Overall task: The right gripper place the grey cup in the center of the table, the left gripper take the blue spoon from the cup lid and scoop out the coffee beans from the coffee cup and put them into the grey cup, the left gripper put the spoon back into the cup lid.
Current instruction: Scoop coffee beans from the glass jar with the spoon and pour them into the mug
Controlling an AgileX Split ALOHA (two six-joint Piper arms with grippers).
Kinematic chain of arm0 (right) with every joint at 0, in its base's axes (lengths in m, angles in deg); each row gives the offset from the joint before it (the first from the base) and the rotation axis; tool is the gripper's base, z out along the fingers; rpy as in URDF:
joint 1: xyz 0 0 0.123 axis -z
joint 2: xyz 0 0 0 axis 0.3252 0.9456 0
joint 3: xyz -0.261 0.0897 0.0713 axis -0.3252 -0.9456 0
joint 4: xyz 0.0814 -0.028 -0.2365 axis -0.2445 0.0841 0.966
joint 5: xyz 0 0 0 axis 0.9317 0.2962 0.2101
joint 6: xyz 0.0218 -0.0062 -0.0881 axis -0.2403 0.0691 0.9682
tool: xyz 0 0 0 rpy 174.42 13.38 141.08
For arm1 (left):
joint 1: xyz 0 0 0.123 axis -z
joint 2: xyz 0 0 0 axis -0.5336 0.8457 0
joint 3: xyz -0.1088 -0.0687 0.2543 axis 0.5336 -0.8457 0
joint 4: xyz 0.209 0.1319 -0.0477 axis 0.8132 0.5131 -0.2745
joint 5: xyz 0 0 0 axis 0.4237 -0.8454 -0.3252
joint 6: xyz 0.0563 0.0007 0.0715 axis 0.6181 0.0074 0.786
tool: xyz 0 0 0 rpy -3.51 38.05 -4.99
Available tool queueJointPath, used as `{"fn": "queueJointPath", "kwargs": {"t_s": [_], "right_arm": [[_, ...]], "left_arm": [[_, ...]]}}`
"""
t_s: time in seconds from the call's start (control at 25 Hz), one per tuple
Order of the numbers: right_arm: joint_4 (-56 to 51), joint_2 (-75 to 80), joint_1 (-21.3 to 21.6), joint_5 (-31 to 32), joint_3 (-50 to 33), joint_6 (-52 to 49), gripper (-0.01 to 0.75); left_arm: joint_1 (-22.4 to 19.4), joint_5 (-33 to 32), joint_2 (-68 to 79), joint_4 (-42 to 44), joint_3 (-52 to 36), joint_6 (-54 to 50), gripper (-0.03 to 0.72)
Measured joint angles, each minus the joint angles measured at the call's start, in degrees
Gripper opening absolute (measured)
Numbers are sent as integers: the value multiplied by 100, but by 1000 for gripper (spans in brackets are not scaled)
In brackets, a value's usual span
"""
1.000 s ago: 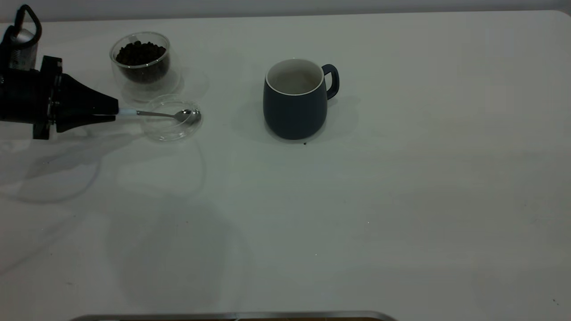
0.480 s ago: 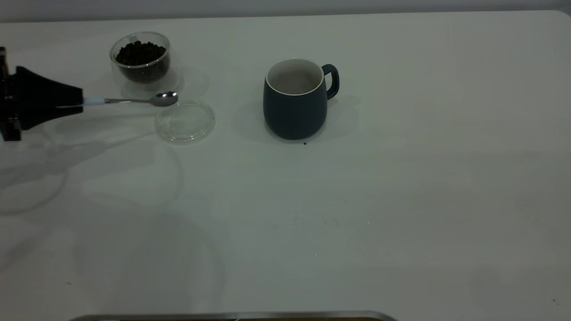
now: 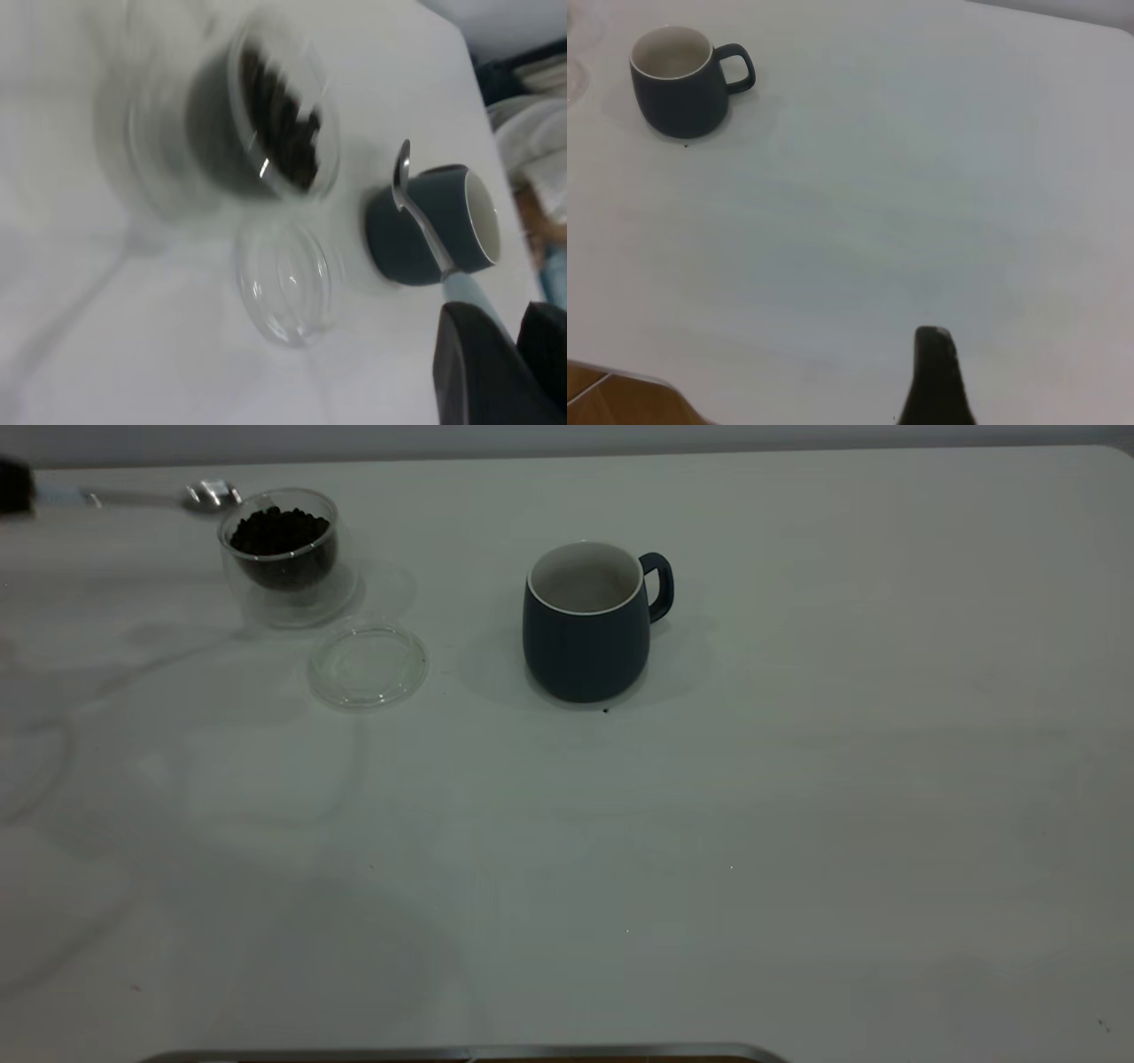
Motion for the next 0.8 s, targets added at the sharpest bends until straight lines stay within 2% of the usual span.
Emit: {"fn": "queueJointPath", "kwargs": {"t_s": [0.16,0.4,0.8], "right_arm": [[-6,0,0,0,0,0,592],[-19,0,0,0,0,0,592],[-37,0,0,0,0,0,592]], "left_arm": [[0,-47,-85,48,506,55,130],[28,-58,-59,10,636,1045,130],[751,823,31,20,636,2406,130]]}}
